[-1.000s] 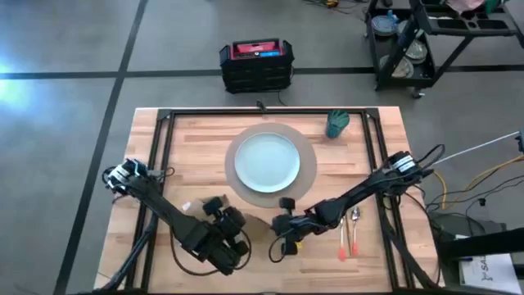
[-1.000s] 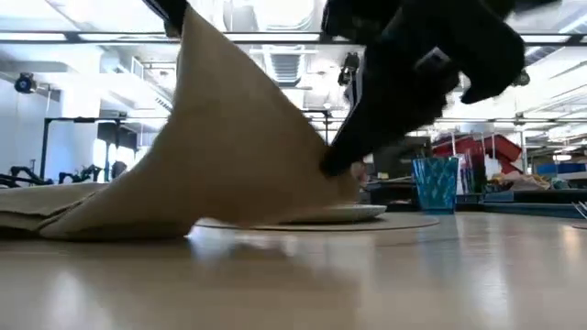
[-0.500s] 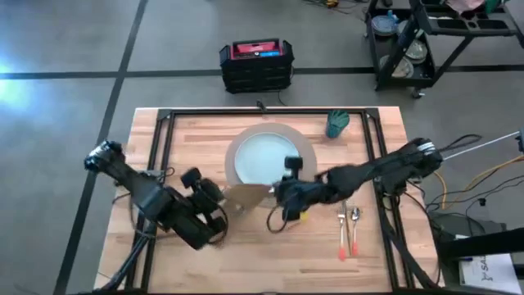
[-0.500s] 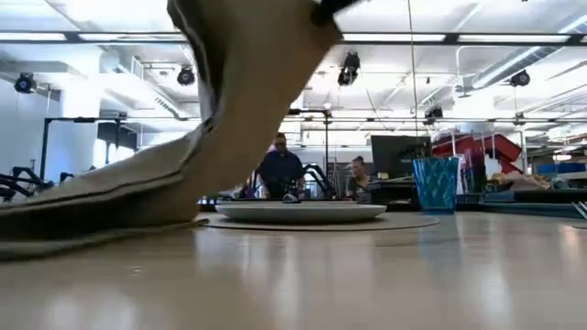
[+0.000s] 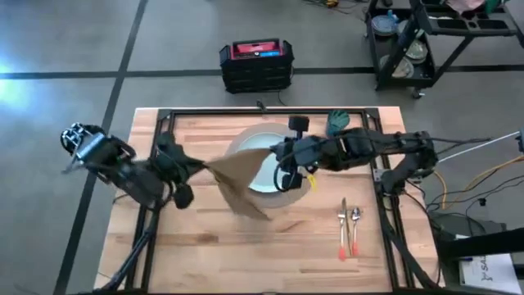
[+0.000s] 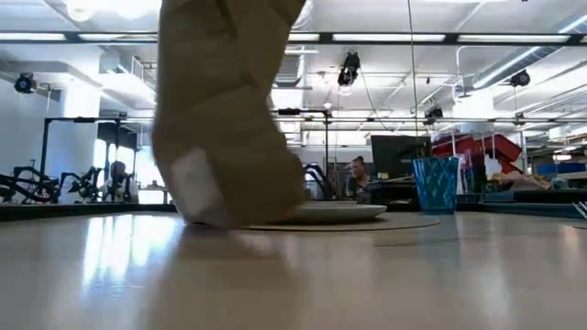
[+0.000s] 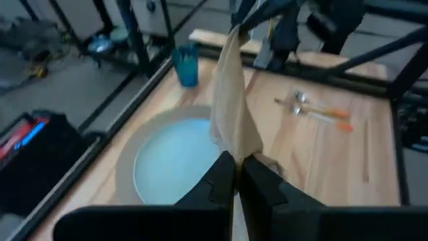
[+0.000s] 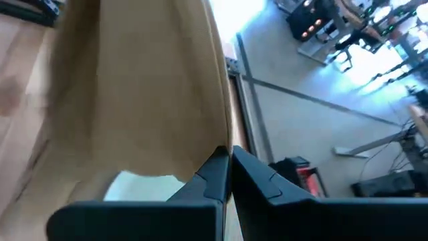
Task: Set table place
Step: Fold the brown table napkin
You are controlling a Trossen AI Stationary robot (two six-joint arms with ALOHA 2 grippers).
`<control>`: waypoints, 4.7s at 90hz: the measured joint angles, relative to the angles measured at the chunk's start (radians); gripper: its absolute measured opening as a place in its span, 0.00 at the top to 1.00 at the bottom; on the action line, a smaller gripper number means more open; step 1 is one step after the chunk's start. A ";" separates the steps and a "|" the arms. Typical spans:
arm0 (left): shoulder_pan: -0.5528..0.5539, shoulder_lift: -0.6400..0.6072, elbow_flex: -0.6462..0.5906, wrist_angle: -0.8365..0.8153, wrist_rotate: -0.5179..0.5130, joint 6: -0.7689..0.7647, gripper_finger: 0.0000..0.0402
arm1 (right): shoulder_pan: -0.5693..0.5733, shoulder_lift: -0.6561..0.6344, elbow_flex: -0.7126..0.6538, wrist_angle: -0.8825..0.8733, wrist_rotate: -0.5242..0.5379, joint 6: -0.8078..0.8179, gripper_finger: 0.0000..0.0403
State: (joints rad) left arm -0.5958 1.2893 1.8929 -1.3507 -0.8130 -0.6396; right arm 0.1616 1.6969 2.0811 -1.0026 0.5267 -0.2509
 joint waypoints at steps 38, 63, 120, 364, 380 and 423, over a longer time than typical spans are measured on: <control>0.044 0.120 0.201 -0.056 0.020 0.109 1.00 | -0.059 0.110 0.266 -0.131 0.054 -0.104 1.00; 0.032 0.212 0.188 -0.086 0.134 -0.060 1.00 | -0.014 0.116 0.266 -0.270 0.046 0.026 1.00; -0.082 0.333 0.167 0.115 0.312 -0.176 1.00 | 0.188 0.076 0.275 -0.511 -0.012 0.297 1.00; -0.215 0.385 -0.921 0.844 0.614 -0.955 1.00 | 0.165 0.401 -0.860 1.150 -0.760 0.411 0.65; -0.156 0.386 -0.921 0.802 0.613 -0.900 1.00 | 0.142 0.466 -0.736 1.021 -0.762 0.434 0.75; -0.131 0.364 -0.924 0.487 0.569 -0.994 1.00 | 0.017 0.441 -0.696 0.958 -0.621 0.377 0.94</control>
State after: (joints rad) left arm -0.7265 1.6537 0.9694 -0.8639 -0.2442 -1.6335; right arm 0.1785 2.1376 1.3847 -0.0446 -0.0942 0.1258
